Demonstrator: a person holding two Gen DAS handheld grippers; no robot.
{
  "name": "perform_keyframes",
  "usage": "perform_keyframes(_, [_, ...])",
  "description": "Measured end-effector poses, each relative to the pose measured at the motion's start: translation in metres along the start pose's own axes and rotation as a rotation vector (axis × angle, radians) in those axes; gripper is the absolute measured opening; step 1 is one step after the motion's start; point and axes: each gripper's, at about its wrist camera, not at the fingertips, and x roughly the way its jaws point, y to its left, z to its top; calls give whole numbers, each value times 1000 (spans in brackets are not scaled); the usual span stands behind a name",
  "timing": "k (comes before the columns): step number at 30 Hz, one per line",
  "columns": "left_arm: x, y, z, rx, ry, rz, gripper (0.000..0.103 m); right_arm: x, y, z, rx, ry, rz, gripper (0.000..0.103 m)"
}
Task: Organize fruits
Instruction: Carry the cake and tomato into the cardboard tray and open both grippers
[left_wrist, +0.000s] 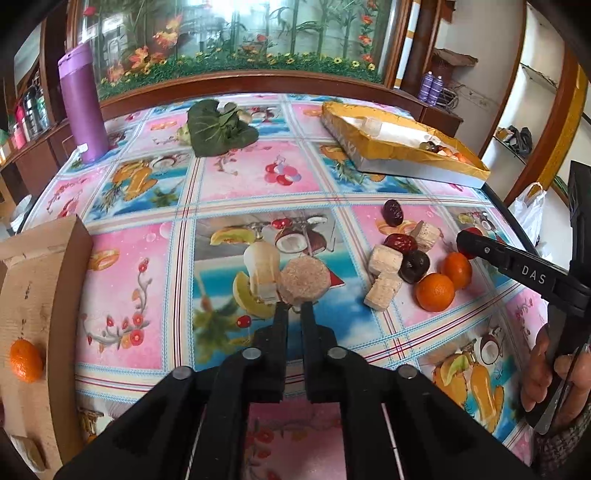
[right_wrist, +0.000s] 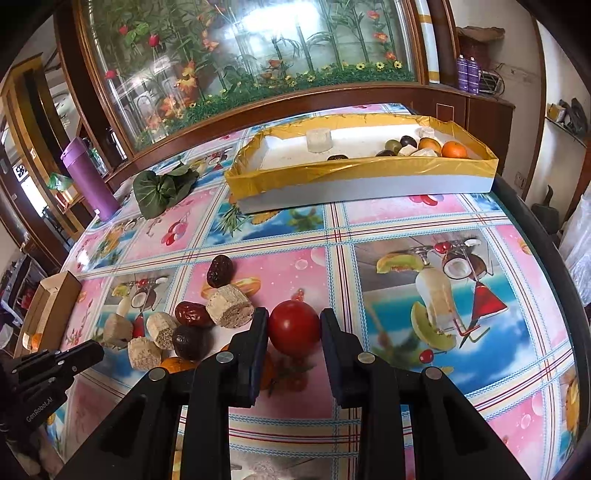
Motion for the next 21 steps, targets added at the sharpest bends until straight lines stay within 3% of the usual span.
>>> perform_keyframes(1, [-1,-1,1,8,-8,-1,31,-1,-1,0,5,-3,4,30])
perform_keyframes(3, [2,-6,3,33,-20,11,50,-3,-1,0,9,-9,3,30])
perform_keyframes(8, [21,-13,12,49,1,6,50,-6,-1,1,14,-17,9,30])
perform_keyframes(10, [30,-15,12,50,23,19,31,-6,0,2,14,-18,13,30])
perform_keyframes(16, [18,-13,6,22,21,16,30,-7,2,2,10,-25,21,30])
perform_keyframes(21, [-30,7,-4,-48,-37,10,30,-10,3,1,11,-36,25,30])
